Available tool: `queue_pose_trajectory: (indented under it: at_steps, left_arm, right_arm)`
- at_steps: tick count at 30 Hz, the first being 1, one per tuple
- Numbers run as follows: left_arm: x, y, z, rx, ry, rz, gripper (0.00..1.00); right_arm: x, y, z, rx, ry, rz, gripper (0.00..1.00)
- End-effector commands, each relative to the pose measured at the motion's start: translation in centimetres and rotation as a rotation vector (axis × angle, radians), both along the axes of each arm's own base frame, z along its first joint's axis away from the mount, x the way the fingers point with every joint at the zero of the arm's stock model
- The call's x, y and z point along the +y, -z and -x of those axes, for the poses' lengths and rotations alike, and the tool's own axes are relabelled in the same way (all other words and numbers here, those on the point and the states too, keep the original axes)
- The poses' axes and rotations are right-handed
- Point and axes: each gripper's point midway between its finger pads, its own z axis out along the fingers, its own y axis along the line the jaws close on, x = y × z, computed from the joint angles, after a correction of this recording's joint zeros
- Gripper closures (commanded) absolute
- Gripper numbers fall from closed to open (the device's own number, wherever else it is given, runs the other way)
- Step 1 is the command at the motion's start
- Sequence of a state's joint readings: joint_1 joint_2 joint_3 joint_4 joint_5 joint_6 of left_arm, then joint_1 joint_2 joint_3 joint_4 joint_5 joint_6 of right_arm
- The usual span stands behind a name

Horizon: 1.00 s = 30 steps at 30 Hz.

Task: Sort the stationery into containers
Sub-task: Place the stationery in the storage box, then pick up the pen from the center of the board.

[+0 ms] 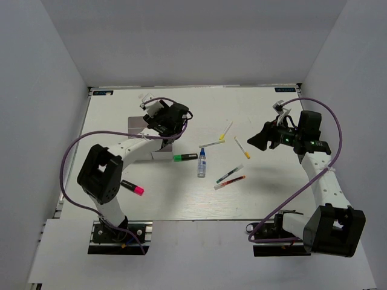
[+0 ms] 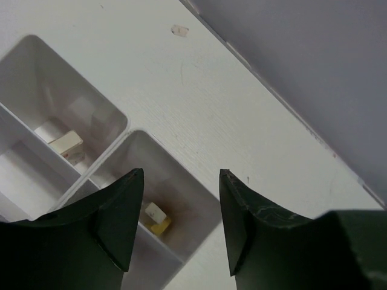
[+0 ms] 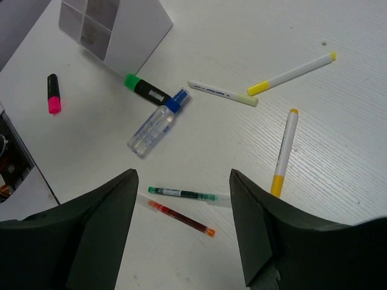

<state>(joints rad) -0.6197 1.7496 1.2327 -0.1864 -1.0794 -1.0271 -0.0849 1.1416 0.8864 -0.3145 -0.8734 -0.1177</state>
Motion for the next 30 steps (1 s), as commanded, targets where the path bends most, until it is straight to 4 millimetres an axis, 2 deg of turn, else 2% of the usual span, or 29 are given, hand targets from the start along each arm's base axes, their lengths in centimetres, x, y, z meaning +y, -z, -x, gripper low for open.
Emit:
queue_pose_trajectory:
  at_steps: [1,3,4,5,6,8,9,12,13,16,17,19,21,23,28,30]
  left_arm:
    - [-0.7,-4.9,1.4,-0.029,0.103,0.062,0.37]
    - [-1.4,-5.9,2.1,-0.011,0.175,0.078,0.28]
    - [-1.5,-5.6,2.6,0.008,0.217,0.063,0.24]
    - [-2.2,-6.4,2.8,0.009,0.307,0.028,0.21]
    - [-2.0,-7.4,3.9,-0.01,0.35,0.027,0.13]
    - [-3.0,-8.5,5.0,-0.026,0.494,-0.008,0.07]
    - [-2.7,-9.9,6.1,-0.074,0.535,-0.007,0.01]
    - [-3.4,-10.8,8.3,-0.096,0.68,-0.037,0.01]
    - [-3.5,-12.6,9.1,-0.141,0.73,-0.024,0.01]
    - [-3.8,-12.1,10.8,-0.09,0.82,-0.053,0.01]
    - [-3.8,-12.3,11.2,-0.085,0.841,-0.064,0.01]
    - [-4.0,-11.3,12.3,-0.033,0.902,-0.093,0.01]
    - [-4.2,-11.5,13.0,-0.03,0.948,-0.112,0.01]
    - [-4.3,-9.6,14.0,0.019,0.993,-0.116,0.01]
    - [-4.2,-8.0,15.6,0.055,1.059,-0.143,0.01]
    - [-3.8,-9.0,16.2,0.026,1.058,-0.14,0.01]
  right_arm:
    - [0.1,-0.6,-0.3,-0.042,-0.038,0.0,0.31]
    - [0.1,-0.2,-0.4,-0.038,-0.044,0.005,0.3]
    - [0.1,-0.4,-0.5,-0.043,-0.045,0.007,0.3]
    - [0.0,0.0,-0.7,-0.039,-0.045,0.017,0.28]
    - [-0.1,0.2,-0.8,-0.037,-0.042,0.025,0.28]
    - [-0.2,0.6,-1.2,-0.035,-0.044,0.038,0.26]
    - [-0.4,0.8,-1.4,-0.036,-0.035,0.049,0.25]
    - [-0.6,1.3,-1.8,-0.037,-0.039,0.07,0.19]
    - [-0.7,1.4,-1.9,-0.035,-0.04,0.075,0.17]
    - [-1.0,1.6,-2.4,-0.045,-0.024,0.097,0.1]
    - [-1.0,1.6,-2.5,-0.046,-0.021,0.101,0.1]
    - [-1.1,1.5,-2.7,-0.053,-0.022,0.109,0.1]
    - [-1.2,1.8,-2.9,-0.051,-0.022,0.125,0.1]
    - [-1.4,2.0,-3.0,-0.051,-0.019,0.143,0.1]
    - [-1.9,2.6,-3.4,-0.034,-0.002,0.185,0.1]
    - [-1.8,2.8,-3.5,-0.026,-0.001,0.205,0.1]
